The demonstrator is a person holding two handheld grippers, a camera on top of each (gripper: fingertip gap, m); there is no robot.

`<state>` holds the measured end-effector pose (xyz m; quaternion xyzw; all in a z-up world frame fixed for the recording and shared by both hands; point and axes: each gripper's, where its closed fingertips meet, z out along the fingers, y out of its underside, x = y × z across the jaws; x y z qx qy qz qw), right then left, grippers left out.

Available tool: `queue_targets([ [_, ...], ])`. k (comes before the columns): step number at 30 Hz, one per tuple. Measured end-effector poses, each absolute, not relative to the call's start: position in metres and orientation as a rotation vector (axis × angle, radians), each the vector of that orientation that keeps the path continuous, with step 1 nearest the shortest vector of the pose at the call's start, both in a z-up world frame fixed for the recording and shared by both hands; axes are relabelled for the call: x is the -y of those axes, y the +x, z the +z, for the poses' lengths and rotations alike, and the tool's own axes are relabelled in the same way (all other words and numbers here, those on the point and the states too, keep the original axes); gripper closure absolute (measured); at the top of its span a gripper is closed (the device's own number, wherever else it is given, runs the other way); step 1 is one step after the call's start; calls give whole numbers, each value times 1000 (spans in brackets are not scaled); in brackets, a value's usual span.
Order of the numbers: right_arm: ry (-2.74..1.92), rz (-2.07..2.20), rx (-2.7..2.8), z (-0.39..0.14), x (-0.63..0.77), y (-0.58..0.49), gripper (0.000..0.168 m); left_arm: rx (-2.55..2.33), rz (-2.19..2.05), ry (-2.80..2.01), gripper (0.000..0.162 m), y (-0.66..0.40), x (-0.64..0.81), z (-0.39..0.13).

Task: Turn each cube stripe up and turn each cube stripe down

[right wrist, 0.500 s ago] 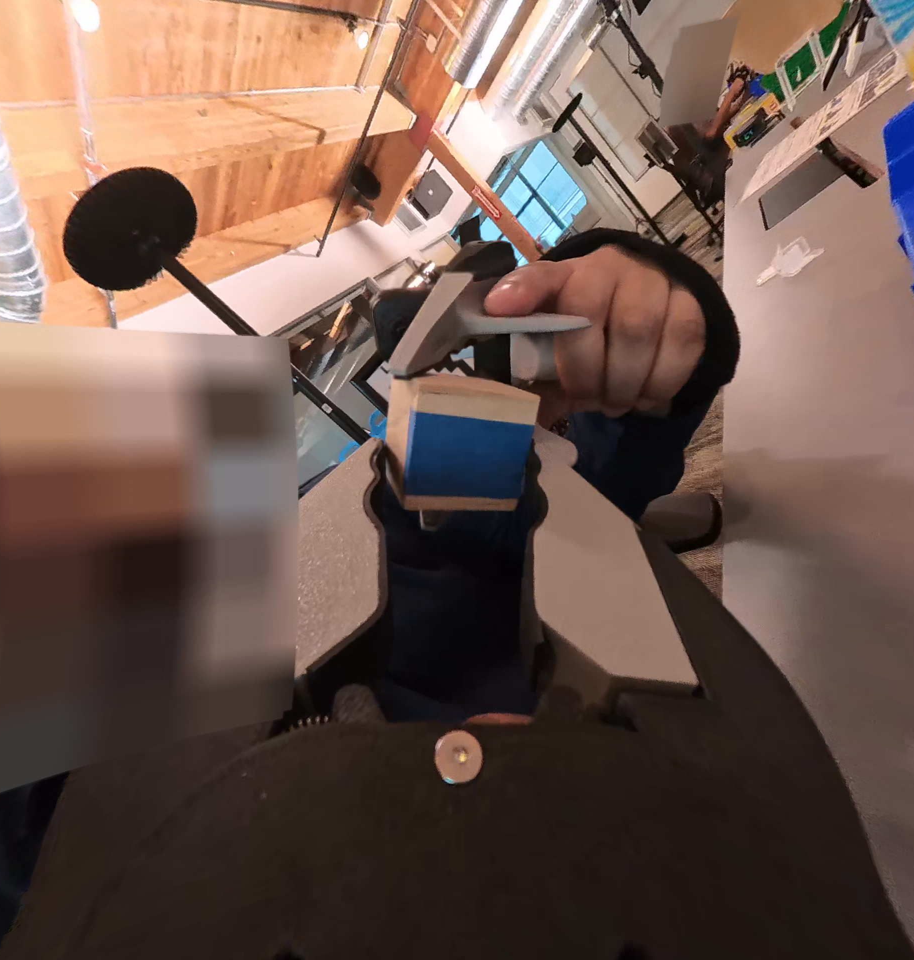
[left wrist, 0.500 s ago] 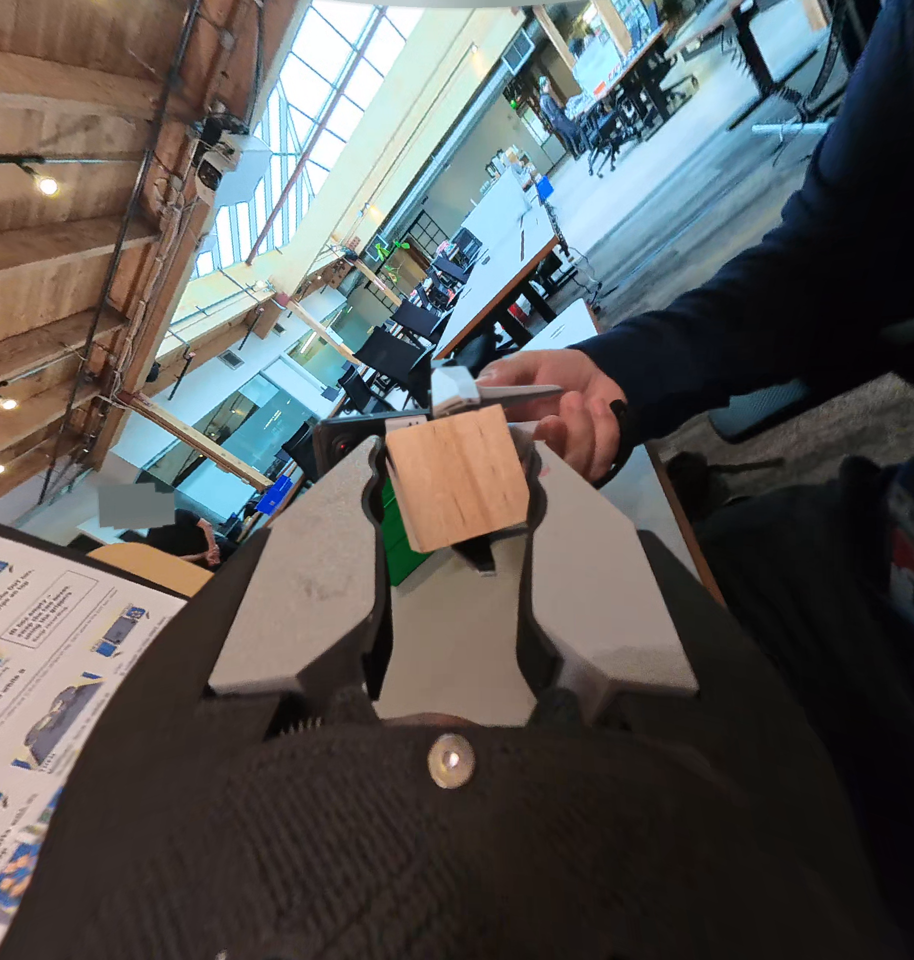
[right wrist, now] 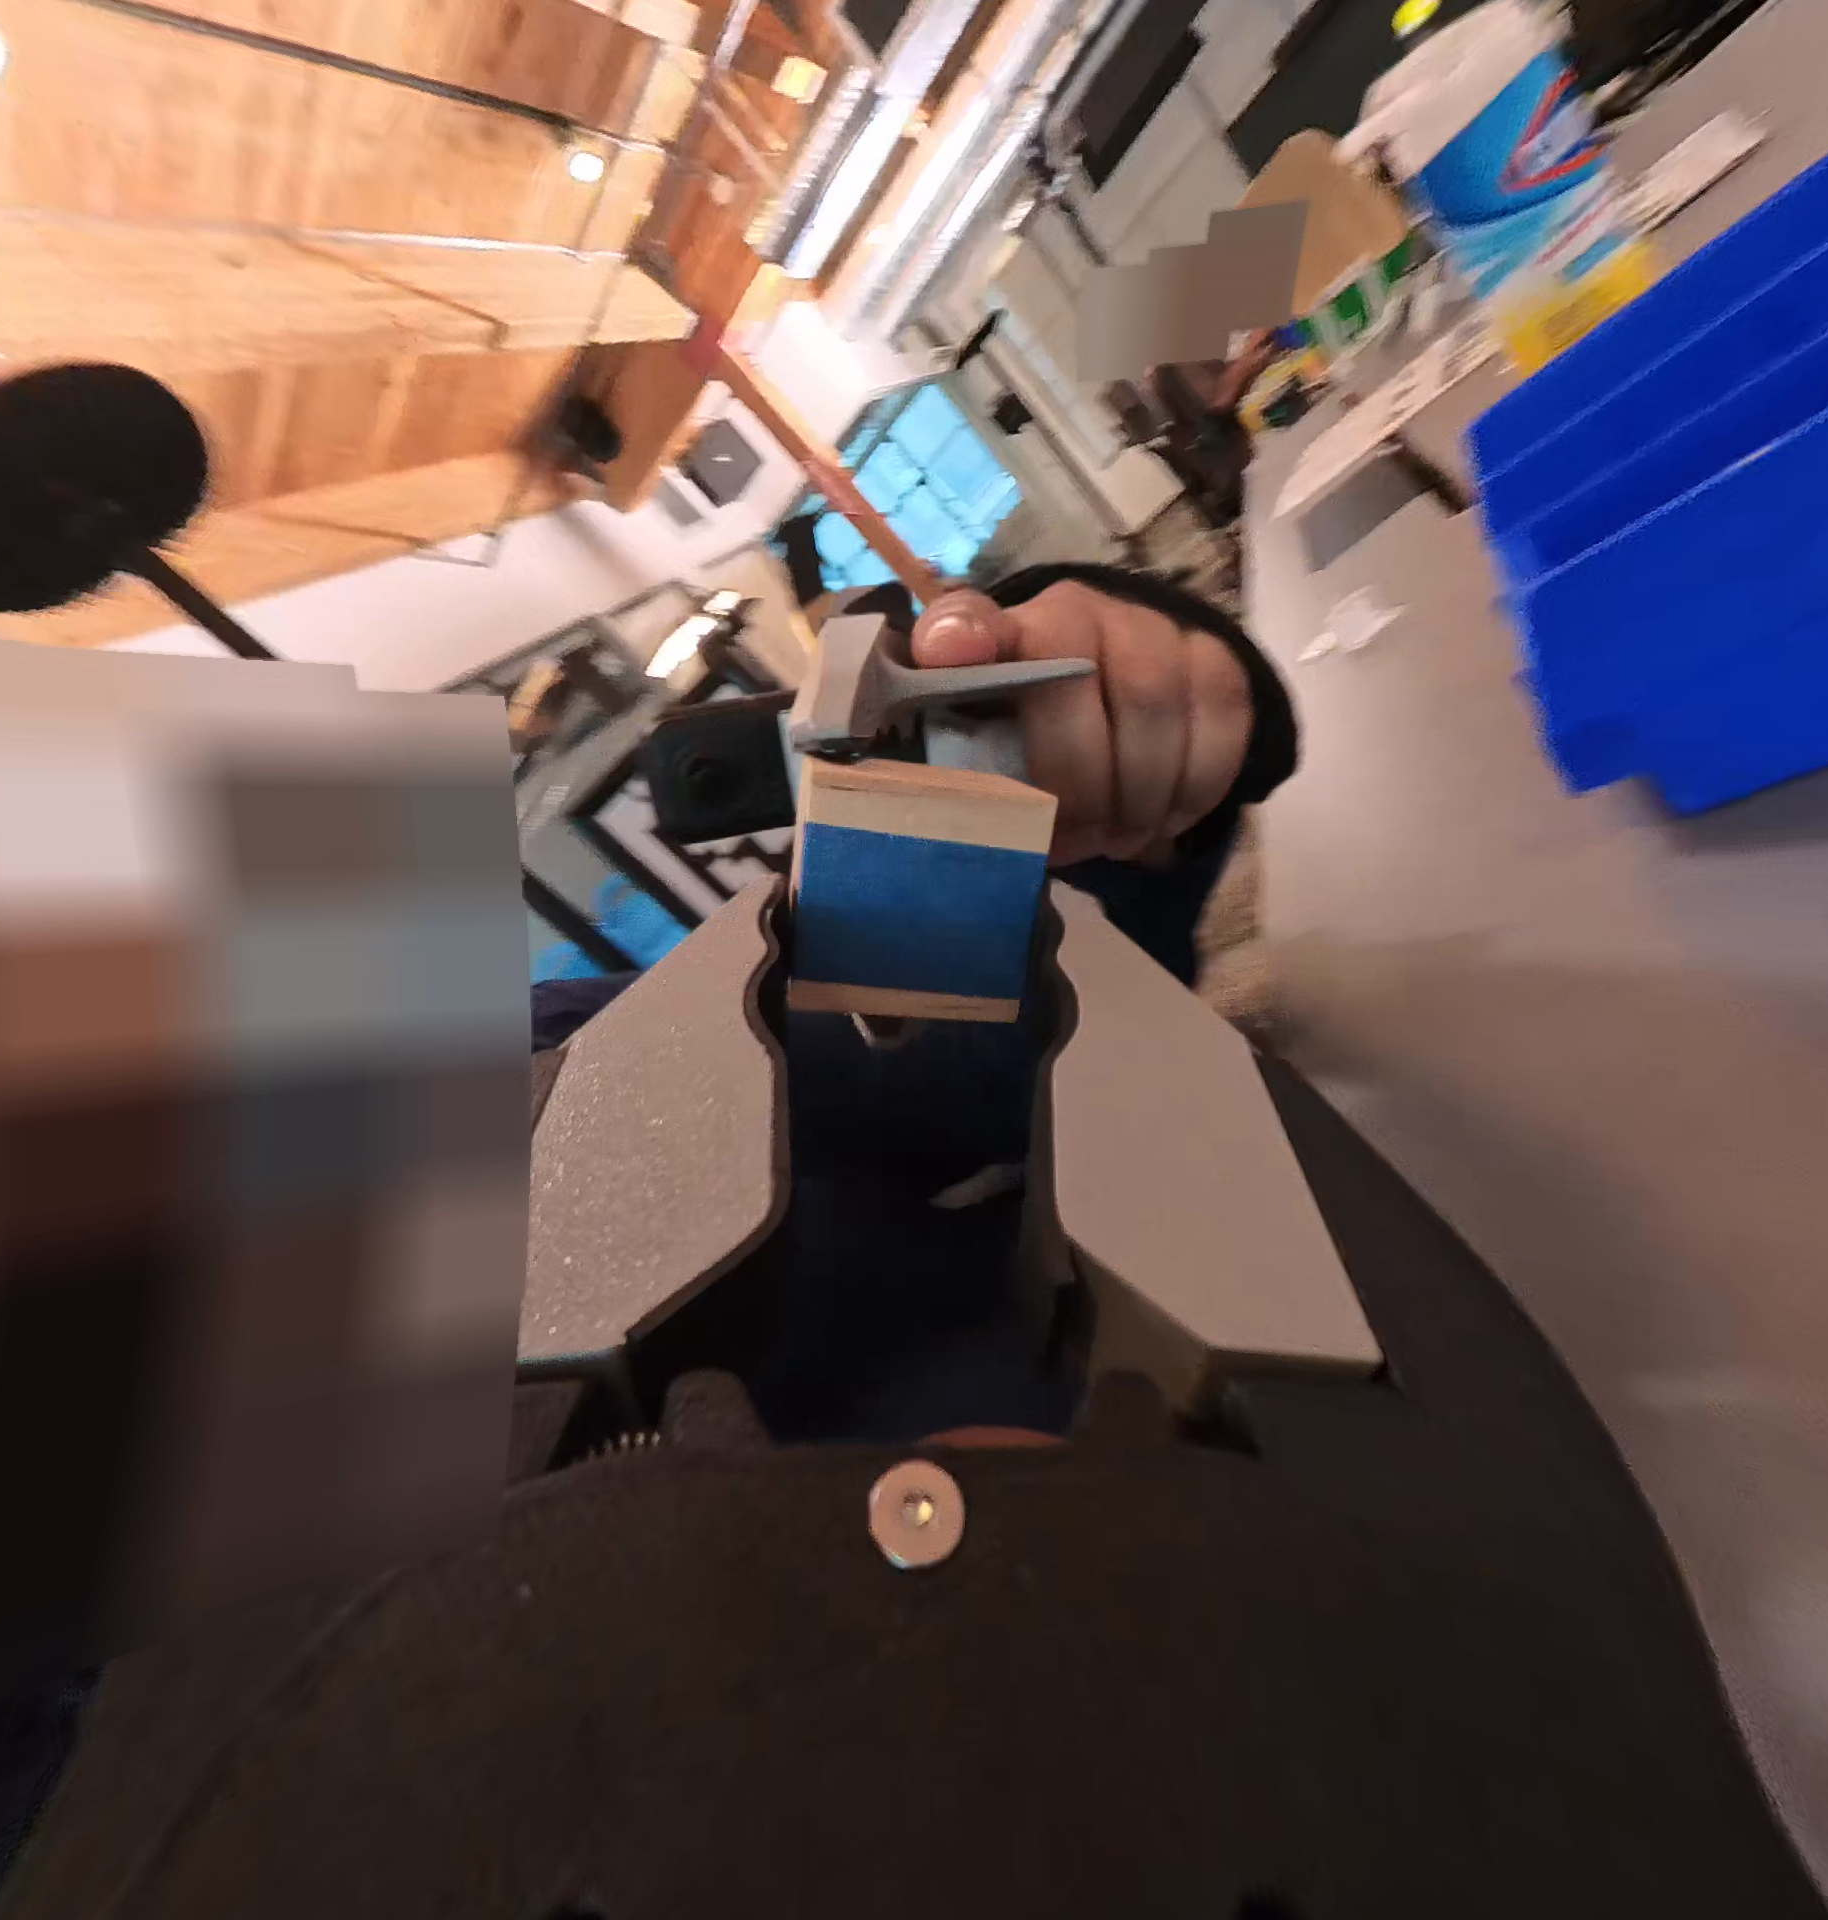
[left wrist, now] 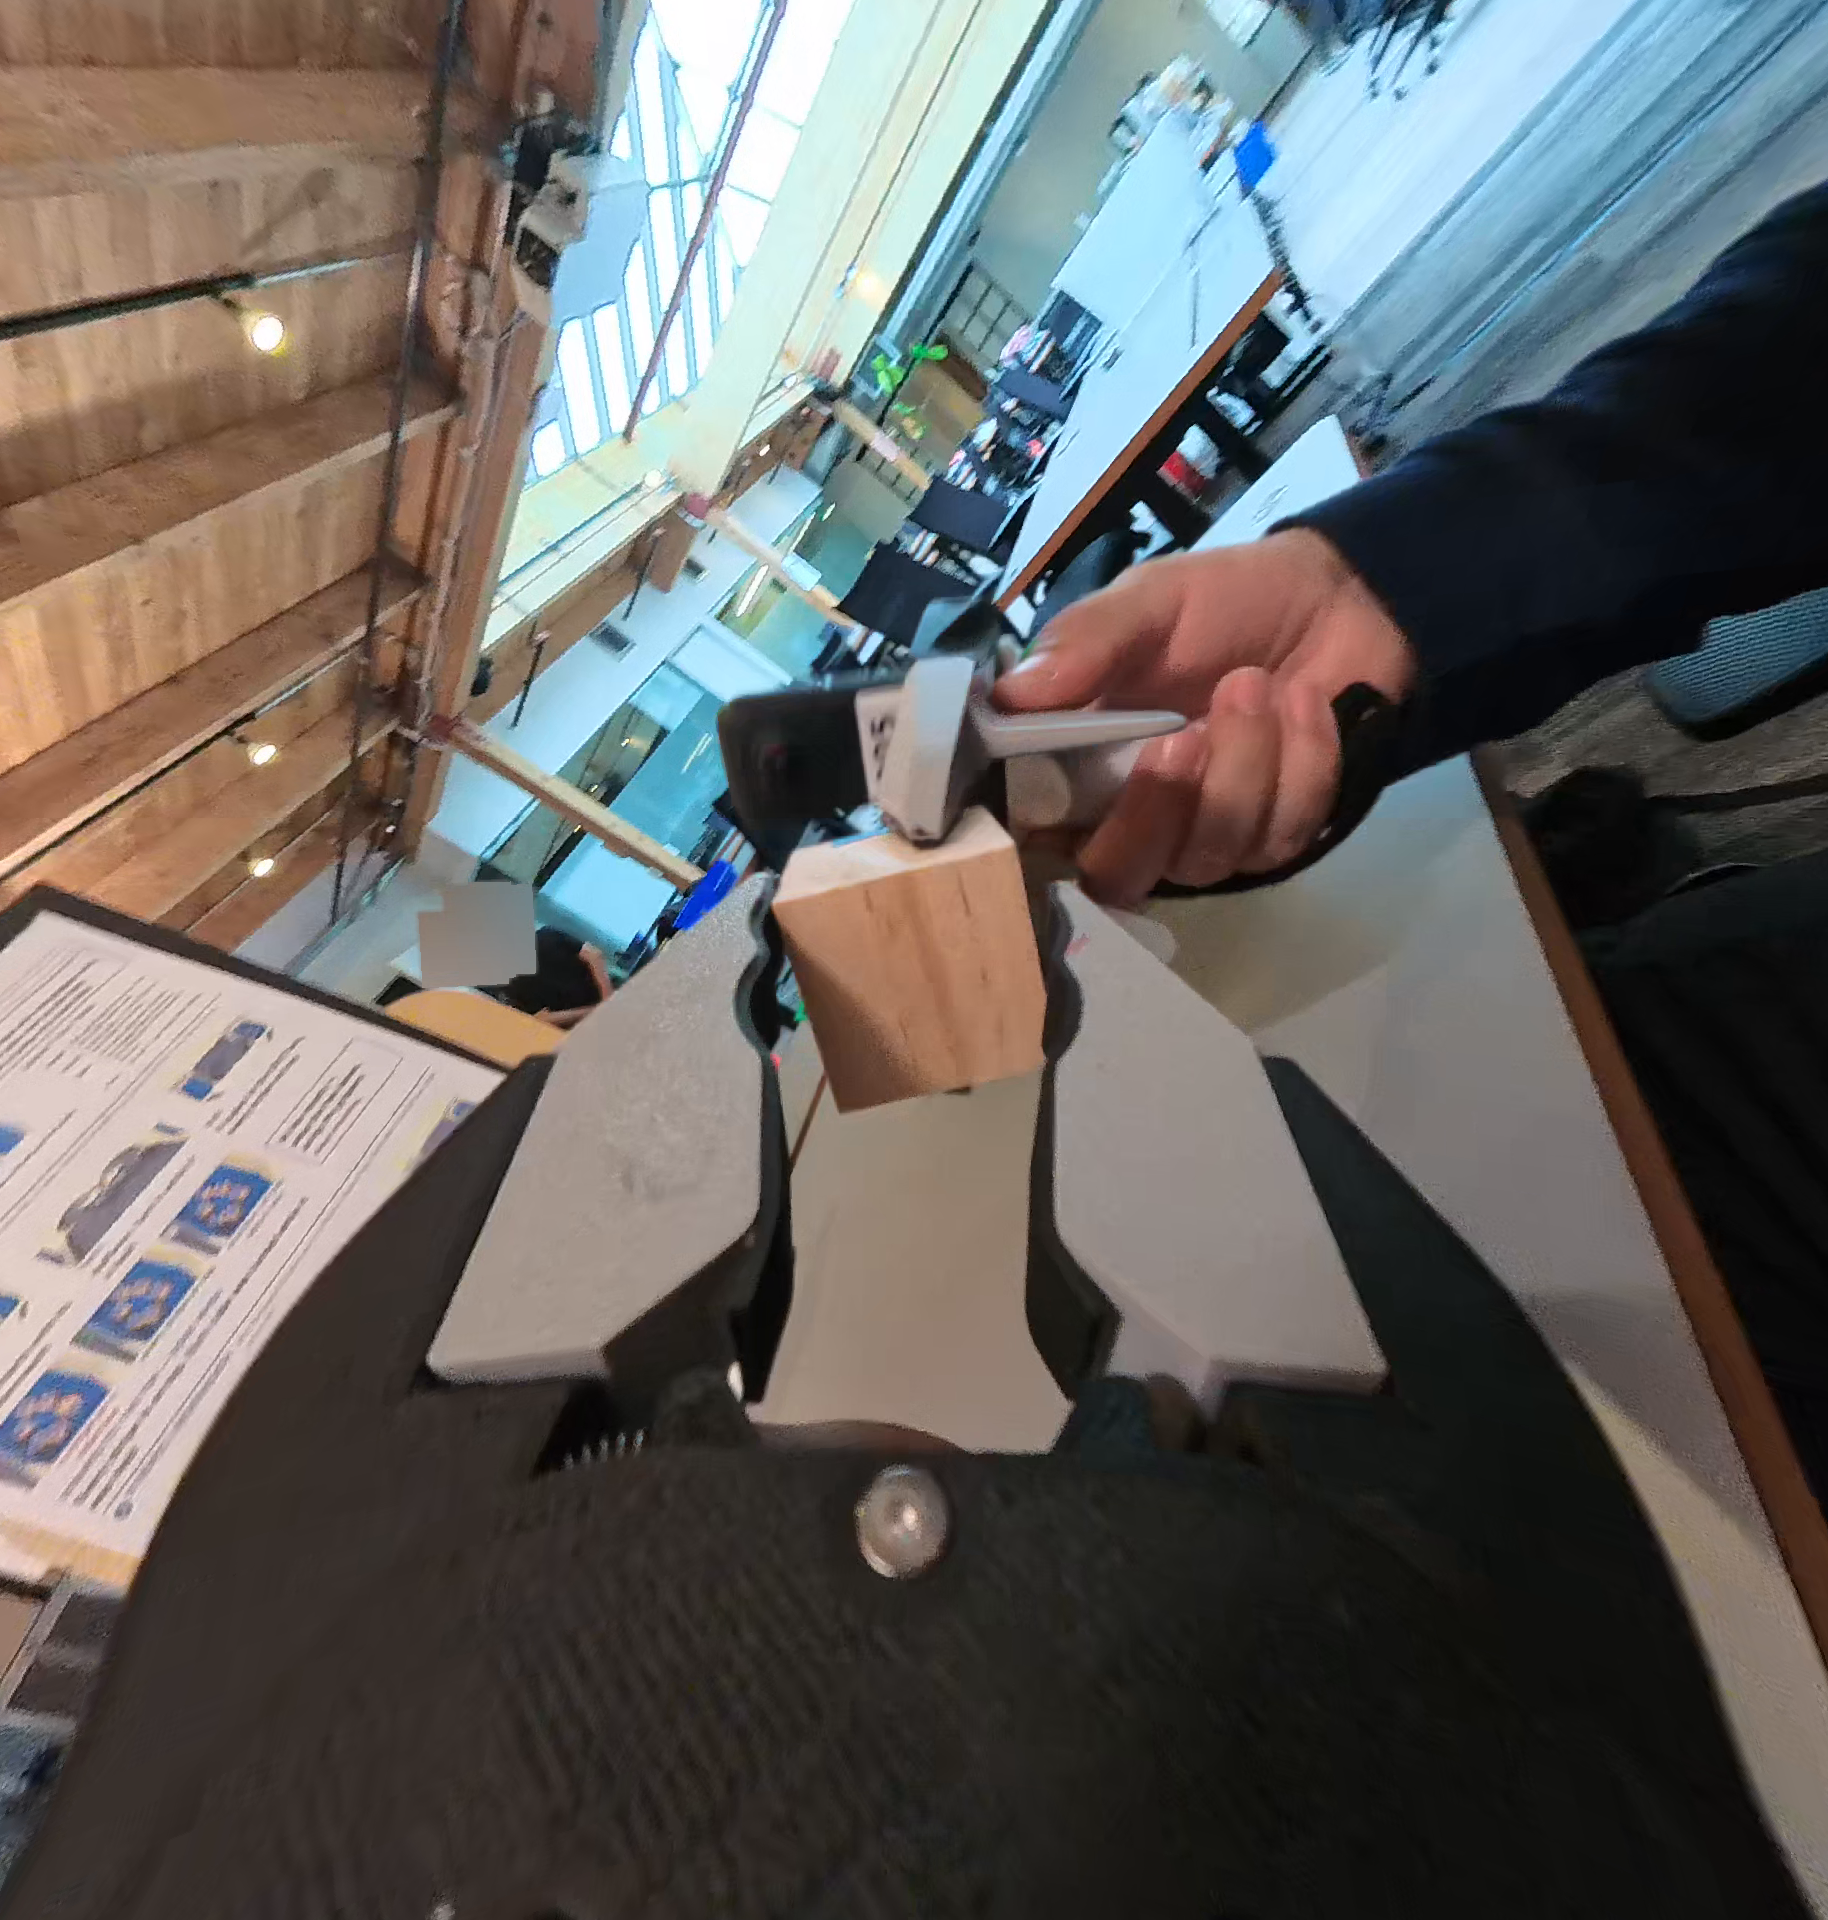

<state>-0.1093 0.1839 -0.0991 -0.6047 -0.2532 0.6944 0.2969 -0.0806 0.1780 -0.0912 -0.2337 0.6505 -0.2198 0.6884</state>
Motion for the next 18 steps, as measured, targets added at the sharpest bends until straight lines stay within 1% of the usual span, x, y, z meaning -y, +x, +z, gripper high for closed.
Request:
queue_targets([
  [1,-1624,1756,681,-100,-188,-107,125,-1437,-484,-546,116,-80,-182,-92],
  [3,-1635,1602,699,-100,-193,-104,125,-1414,-493,-601,119,-78,-190,-93],
  [5,-1629,1475,718,-97,-195,-101,125,-1405,-495,-628,118,-77,-193,-93],
  [10,-1623,1321,790,-95,-192,-97,125,-1388,-352,-551,119,-75,-191,-90],
  [18,-1556,1418,791,-81,-179,-97,127,-1353,-319,-469,119,-77,-181,-80],
])
